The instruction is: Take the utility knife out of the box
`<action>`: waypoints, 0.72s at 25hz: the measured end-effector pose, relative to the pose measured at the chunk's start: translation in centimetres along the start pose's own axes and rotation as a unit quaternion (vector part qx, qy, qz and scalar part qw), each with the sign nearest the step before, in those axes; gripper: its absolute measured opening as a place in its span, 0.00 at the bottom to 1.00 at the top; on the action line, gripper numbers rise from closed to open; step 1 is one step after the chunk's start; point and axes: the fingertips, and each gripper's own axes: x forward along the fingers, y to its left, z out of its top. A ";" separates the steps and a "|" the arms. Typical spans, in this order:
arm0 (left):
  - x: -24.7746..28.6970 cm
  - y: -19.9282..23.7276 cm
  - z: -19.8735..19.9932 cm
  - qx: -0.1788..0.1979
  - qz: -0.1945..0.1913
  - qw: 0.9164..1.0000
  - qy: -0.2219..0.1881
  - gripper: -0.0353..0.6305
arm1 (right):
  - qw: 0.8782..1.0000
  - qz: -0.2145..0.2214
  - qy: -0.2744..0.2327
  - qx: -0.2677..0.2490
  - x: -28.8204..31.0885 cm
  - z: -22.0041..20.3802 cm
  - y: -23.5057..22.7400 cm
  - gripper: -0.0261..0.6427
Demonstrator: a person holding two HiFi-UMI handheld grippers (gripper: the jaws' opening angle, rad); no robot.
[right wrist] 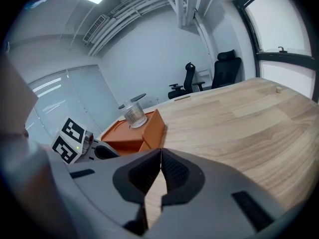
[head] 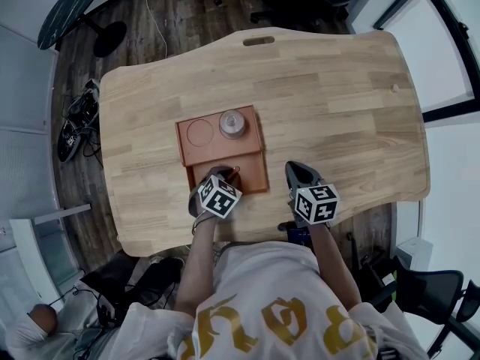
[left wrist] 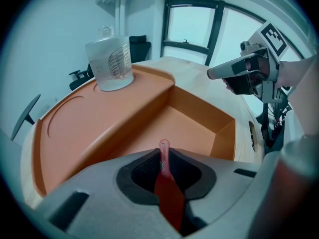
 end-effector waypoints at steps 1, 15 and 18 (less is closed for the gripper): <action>0.0 0.0 0.0 0.000 0.001 1.000 0.000 0.14 | 1.000 0.000 -0.001 0.000 -0.1 0.0 0.0 0.06; -1.8 -0.1 1.5 -0.029 0.007 0.998 -0.046 0.13 | 0.999 -0.002 -0.032 0.027 -1.5 0.9 -0.2 0.06; -3.0 -0.3 3.3 -0.051 -0.004 0.994 -0.093 0.13 | 0.999 -0.005 -0.036 0.032 -2.0 0.8 -0.1 0.06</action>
